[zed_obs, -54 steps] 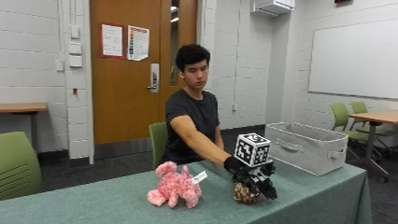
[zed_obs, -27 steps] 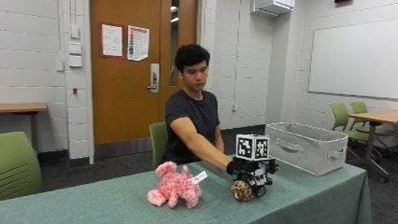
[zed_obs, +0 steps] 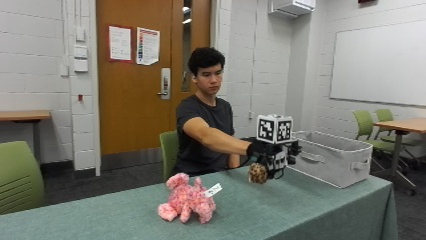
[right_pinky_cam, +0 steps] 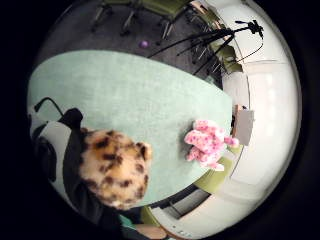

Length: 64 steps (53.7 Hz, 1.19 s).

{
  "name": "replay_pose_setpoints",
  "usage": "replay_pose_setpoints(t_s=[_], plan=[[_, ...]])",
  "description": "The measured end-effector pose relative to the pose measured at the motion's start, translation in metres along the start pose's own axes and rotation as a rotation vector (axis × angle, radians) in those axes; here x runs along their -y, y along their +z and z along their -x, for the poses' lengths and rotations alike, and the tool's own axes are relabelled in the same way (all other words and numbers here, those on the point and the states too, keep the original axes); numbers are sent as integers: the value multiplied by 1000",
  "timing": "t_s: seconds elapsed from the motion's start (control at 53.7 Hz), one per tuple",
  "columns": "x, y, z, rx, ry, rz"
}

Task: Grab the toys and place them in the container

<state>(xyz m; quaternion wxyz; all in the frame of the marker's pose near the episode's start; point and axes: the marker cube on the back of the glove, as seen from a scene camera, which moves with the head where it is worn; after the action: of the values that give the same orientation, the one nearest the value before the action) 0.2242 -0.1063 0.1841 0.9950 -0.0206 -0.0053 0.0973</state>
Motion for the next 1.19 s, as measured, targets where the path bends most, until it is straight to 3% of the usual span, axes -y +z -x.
replay_pose_setpoints(t_s=[0.335, 0.428, 0.502, 0.54, 0.596, 0.726, 0.8, 0.912, 1.079, 1.191], plan=[[-10, -157, 111, 16, -128, -173], [-22, -197, 169, 13, -231, -231], [-39, -220, 215, 91, -415, -254], [-42, -228, 236, 81, -403, -270], [-42, -235, 263, 28, -383, -300], [-67, -246, 357, 158, -557, -285], [-66, -240, 389, 134, -529, -280], [-44, -219, 385, 147, -722, -273], [-37, -201, 405, 174, -711, -240], [-50, -193, 418, 221, -820, -204]])
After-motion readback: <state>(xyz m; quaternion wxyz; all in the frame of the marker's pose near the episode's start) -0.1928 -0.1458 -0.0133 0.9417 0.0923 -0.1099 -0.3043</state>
